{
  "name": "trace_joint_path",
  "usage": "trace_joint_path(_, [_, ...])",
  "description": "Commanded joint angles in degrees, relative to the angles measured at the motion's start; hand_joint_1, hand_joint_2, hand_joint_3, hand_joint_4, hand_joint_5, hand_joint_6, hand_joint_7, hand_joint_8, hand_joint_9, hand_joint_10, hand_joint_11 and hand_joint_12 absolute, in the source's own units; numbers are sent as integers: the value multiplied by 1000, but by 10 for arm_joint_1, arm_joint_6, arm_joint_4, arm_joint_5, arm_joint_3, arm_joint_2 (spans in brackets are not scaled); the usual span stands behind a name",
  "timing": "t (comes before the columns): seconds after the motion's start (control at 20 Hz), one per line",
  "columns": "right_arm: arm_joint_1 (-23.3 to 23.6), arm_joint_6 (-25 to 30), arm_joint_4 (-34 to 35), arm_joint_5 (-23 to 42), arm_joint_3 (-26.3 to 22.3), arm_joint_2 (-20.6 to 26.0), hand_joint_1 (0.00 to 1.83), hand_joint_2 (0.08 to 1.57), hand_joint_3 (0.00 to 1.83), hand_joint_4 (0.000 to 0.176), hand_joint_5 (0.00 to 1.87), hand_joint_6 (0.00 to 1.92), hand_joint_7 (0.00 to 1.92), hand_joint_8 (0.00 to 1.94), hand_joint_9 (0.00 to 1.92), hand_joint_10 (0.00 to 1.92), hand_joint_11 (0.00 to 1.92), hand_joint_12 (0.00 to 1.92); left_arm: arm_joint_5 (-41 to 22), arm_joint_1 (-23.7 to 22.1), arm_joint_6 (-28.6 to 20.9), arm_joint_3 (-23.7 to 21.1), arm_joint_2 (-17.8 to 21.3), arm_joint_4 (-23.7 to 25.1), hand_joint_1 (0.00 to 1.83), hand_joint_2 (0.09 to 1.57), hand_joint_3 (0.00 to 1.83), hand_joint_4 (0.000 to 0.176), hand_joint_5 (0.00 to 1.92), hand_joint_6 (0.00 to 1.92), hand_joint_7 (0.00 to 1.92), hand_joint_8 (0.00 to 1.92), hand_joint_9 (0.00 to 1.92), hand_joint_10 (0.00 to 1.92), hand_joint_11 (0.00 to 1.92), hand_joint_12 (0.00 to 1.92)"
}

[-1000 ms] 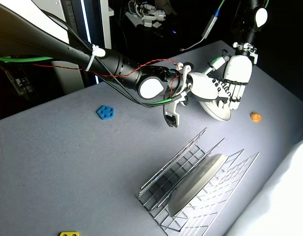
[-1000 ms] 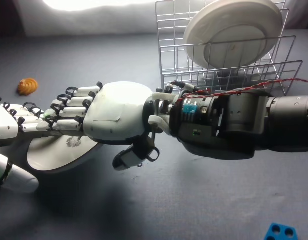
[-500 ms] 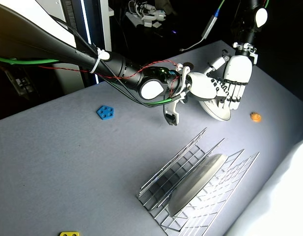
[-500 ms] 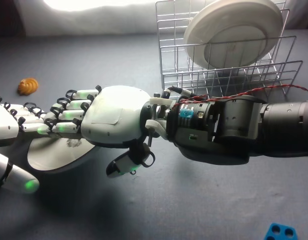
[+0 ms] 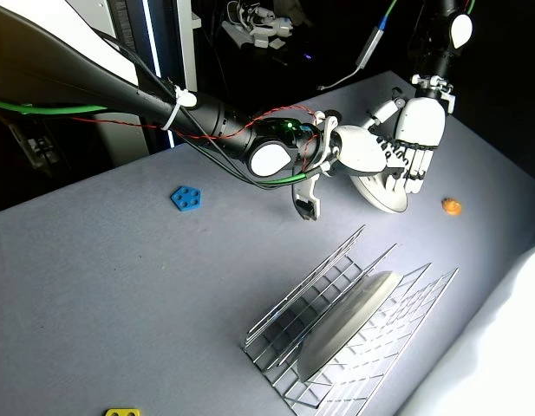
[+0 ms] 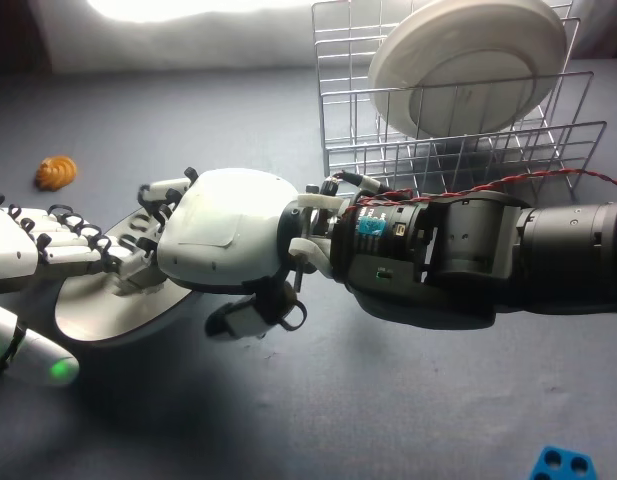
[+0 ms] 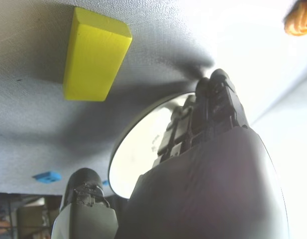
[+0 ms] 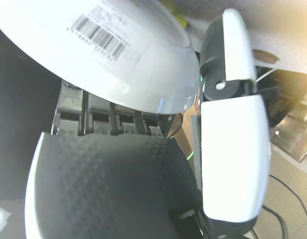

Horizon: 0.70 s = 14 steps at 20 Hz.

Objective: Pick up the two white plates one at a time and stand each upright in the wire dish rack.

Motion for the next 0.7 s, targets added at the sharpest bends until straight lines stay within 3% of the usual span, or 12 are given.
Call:
trace_joint_path(0.0, [0, -2, 7, 64, -1, 0, 1230, 1017, 3, 0, 749, 60, 787, 47, 758, 121, 385, 1211, 6, 11, -1, -4, -17, 39, 0, 992, 0, 0, 0, 0, 0, 0, 0, 0, 0, 0])
trace_joint_path(0.05, [-1, -2, 7, 64, -1, 0, 1243, 1064, 4, 0, 875, 50, 915, 32, 892, 113, 531, 1144, 6, 11, -1, -4, -17, 39, 0, 990, 0, 0, 0, 0, 0, 0, 0, 0, 0, 0])
trace_joint_path(0.1, [-1, -2, 7, 63, -1, 0, 1182, 1119, 0, 0, 939, 811, 1005, 18, 987, 96, 674, 1020, 6, 11, -1, -4, -17, 39, 0, 991, 0, 0, 0, 0, 0, 0, 0, 0, 0, 0])
trace_joint_path(0.15, [-1, -2, 7, 62, -1, 0, 1162, 1134, 0, 0, 925, 1005, 1048, 20, 1035, 94, 712, 1018, 6, 11, -1, -4, -17, 39, 0, 991, 0, 0, 0, 0, 0, 0, 0, 0, 0, 0])
trace_joint_path(0.2, [-2, -2, 7, 62, -1, 0, 1218, 1092, 28, 0, 945, 1045, 1079, 631, 1096, 91, 775, 1006, 6, 11, -1, -4, -18, 39, 0, 992, 0, 0, 0, 0, 0, 0, 0, 0, 0, 0])
trace_joint_path(0.25, [-3, -2, 7, 62, -1, 0, 1345, 1098, 3, 0, 942, 1042, 1044, 794, 971, 901, 792, 1043, 6, 11, -1, -4, -18, 39, 0, 992, 0, 0, 0, 0, 0, 0, 0, 0, 0, 0])
trace_joint_path(0.3, [-3, -2, 7, 62, -1, 0, 1371, 1099, 2, 0, 941, 1043, 1034, 852, 935, 1067, 805, 1069, 6, 11, -1, -3, -19, 39, 0, 993, 0, 0, 0, 0, 0, 0, 0, 0, 0, 0])
trace_joint_path(0.5, [-4, -2, 7, 62, -1, 0, 1389, 1057, 0, 0, 1045, 874, 1120, 796, 1016, 937, 892, 1091, 7, 12, -2, -3, -20, 39, 0, 989, 0, 0, 0, 0, 0, 0, 0, 0, 0, 0])
trace_joint_path(0.65, [-6, -2, 7, 62, -1, 0, 1389, 1056, 0, 0, 1044, 895, 1134, 754, 1011, 940, 879, 1090, 6, 8, -2, -4, -18, 39, 0, 991, 0, 0, 0, 0, 0, 0, 0, 0, 0, 0])
